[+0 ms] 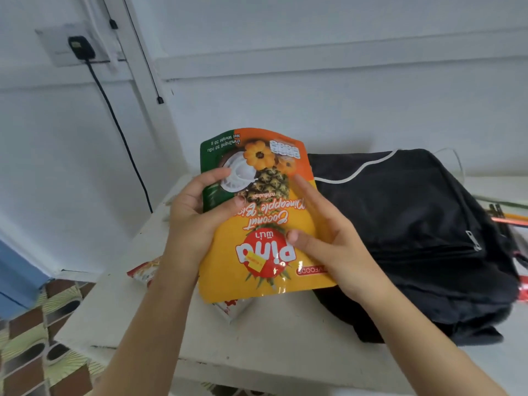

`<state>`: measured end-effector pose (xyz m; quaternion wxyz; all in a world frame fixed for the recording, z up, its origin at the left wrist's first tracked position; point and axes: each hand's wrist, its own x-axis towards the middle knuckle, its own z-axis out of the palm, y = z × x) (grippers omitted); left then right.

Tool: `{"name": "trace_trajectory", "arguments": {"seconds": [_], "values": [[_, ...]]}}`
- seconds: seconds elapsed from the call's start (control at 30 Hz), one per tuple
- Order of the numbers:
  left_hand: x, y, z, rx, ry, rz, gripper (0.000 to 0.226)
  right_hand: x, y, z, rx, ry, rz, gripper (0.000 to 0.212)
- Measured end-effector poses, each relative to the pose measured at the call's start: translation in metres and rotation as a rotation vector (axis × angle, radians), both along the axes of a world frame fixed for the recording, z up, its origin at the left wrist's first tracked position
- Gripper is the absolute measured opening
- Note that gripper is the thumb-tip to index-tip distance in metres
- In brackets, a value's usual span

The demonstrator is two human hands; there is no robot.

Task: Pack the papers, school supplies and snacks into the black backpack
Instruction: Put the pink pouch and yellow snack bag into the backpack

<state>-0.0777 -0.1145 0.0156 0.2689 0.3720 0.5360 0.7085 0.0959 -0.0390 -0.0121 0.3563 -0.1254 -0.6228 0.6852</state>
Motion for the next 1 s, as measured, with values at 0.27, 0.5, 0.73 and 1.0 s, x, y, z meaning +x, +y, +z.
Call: {"name": "trace_trajectory", "arguments": {"seconds": [0.27,0.5,0.73,1.0], "values": [[0.025,0.032,-0.008,0.012,-0.01,-0.275,0.043,0.034,0.015,-0.011,-0.201,0.008,-0.117,0.065],[0.062,0.051,-0.027,-0.076,-0.119,-0.294,0.029,0.084,0.029,-0.006,-0.34,0.11,-0.286,0.065],[0.1,0.05,-0.068,-0.151,0.818,-0.706,0.06,0.129,0.038,-0.007,-0.355,0.091,-0.473,0.066],[0.097,0.093,-0.098,0.65,1.647,-0.088,0.029,0.161,0.027,-0.009,-0.415,0.102,-0.523,0.068]]}}
